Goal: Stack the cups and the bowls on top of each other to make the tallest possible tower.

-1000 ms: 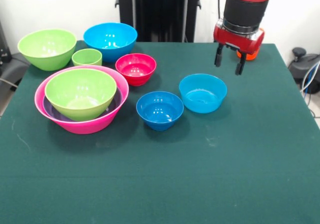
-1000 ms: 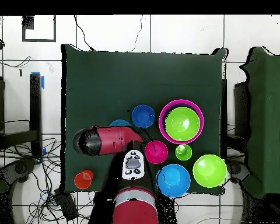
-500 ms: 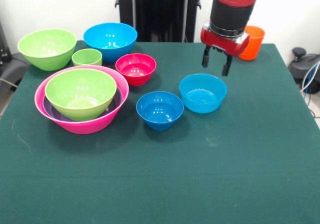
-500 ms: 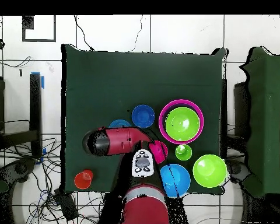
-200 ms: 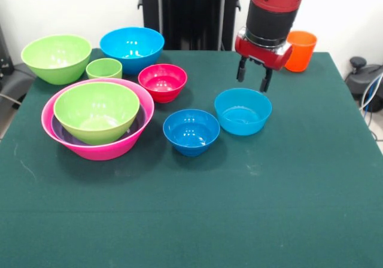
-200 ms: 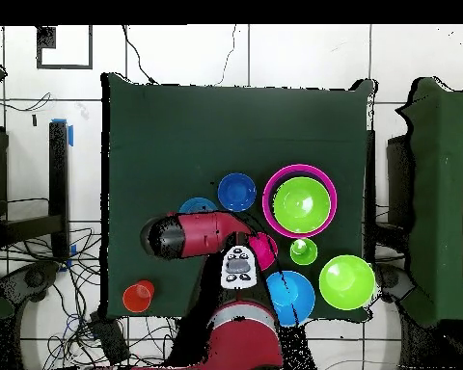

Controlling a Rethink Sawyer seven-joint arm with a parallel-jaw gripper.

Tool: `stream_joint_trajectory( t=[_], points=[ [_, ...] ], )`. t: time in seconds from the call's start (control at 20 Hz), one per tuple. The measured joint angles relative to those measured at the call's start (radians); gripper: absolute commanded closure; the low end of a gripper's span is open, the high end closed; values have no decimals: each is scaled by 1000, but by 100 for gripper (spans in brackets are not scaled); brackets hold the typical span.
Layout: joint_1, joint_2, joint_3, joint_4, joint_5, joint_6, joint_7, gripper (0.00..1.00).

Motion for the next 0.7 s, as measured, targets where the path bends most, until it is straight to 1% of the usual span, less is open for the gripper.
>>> stream_joint_trajectory(
  t=[0.45, 0.7],
  points=[
    [14, 30, -3, 0, -3, -43, 0, 0],
    [27, 32, -3, 0, -3, -53, 0, 0]
  ],
)
